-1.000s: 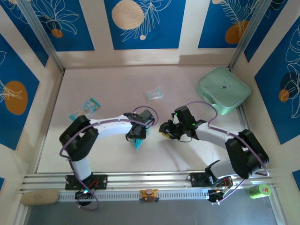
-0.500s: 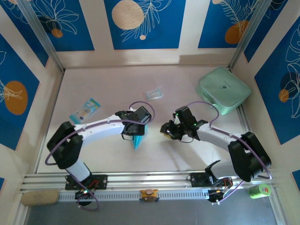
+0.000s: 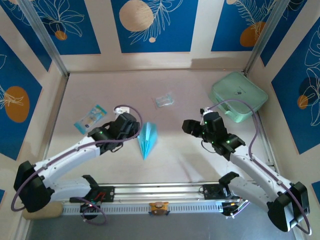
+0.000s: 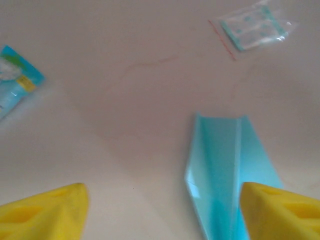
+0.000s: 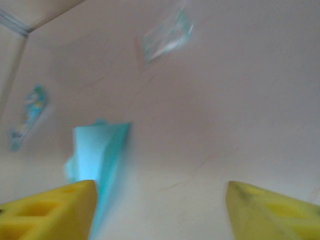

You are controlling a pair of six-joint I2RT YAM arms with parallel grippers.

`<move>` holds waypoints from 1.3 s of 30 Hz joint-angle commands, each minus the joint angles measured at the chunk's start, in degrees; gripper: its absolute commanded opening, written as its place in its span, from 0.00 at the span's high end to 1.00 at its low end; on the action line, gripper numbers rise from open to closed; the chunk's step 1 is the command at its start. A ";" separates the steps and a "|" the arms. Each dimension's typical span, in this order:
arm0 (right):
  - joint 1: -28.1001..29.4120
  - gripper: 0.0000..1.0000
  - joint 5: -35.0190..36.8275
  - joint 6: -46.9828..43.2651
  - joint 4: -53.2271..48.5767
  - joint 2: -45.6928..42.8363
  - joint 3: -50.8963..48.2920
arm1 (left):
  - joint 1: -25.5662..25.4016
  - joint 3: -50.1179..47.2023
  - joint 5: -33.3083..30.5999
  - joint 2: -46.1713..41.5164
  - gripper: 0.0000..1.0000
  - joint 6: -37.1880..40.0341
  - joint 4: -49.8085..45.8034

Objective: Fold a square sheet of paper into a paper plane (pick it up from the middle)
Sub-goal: Move a paper plane to the center of the table, then reset both arms

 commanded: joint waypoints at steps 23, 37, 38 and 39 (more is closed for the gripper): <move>-28.61 0.24 -16.61 -32.90 59.38 27.62 -15.51 | 31.03 -22.73 4.51 13.51 0.00 31.08 59.31; -27.63 0.01 -6.45 -30.31 62.13 35.79 -12.68 | 36.96 -28.43 16.11 25.83 0.00 35.55 85.96; -27.61 0.01 -6.48 -30.21 61.74 35.64 -12.68 | 37.25 -27.80 16.84 24.90 0.00 34.92 82.91; -27.59 0.01 -6.42 -30.22 62.25 35.87 -12.66 | 38.21 -27.51 18.70 25.28 0.00 34.52 83.22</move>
